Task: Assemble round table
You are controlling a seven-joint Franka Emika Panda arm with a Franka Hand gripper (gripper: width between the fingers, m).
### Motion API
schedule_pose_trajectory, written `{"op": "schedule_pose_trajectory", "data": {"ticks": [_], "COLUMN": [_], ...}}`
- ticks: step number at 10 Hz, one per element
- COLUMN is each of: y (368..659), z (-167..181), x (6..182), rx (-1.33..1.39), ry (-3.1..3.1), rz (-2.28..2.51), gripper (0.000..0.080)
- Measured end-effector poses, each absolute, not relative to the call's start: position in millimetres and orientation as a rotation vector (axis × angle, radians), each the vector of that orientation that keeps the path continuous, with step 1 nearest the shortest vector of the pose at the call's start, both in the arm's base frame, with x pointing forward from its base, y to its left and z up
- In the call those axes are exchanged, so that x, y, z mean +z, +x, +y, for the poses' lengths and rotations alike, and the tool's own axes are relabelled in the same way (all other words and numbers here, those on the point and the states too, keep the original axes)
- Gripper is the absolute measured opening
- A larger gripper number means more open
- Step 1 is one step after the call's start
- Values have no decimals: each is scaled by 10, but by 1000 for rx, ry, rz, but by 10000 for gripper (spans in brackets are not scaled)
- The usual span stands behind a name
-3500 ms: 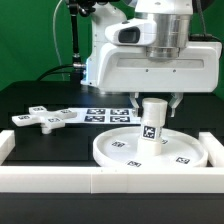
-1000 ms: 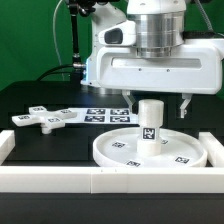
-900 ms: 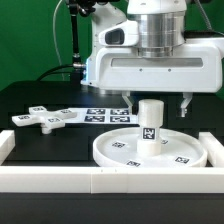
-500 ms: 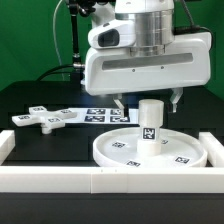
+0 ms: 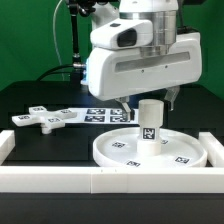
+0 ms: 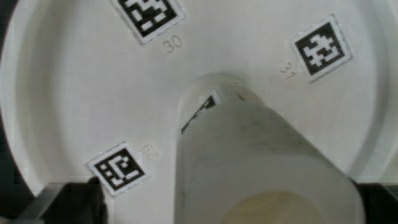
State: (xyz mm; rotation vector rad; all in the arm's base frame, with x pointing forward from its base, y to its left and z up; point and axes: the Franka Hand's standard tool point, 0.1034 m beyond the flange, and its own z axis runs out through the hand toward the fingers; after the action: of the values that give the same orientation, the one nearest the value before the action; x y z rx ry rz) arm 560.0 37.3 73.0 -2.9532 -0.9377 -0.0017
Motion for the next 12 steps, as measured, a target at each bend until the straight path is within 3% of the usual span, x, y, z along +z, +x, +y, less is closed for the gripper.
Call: {"op": "schedule_pose_trajectory", "data": {"ticks": [5, 8, 12], "y": [5595, 5488, 5513], "z": [330, 413, 395], "x": [715, 610, 632], "rx": [3, 46, 66], "ry": [-2789, -2604, -2322], "rz": [-1386, -1722, -2118], "gripper": [649, 649, 649]}}
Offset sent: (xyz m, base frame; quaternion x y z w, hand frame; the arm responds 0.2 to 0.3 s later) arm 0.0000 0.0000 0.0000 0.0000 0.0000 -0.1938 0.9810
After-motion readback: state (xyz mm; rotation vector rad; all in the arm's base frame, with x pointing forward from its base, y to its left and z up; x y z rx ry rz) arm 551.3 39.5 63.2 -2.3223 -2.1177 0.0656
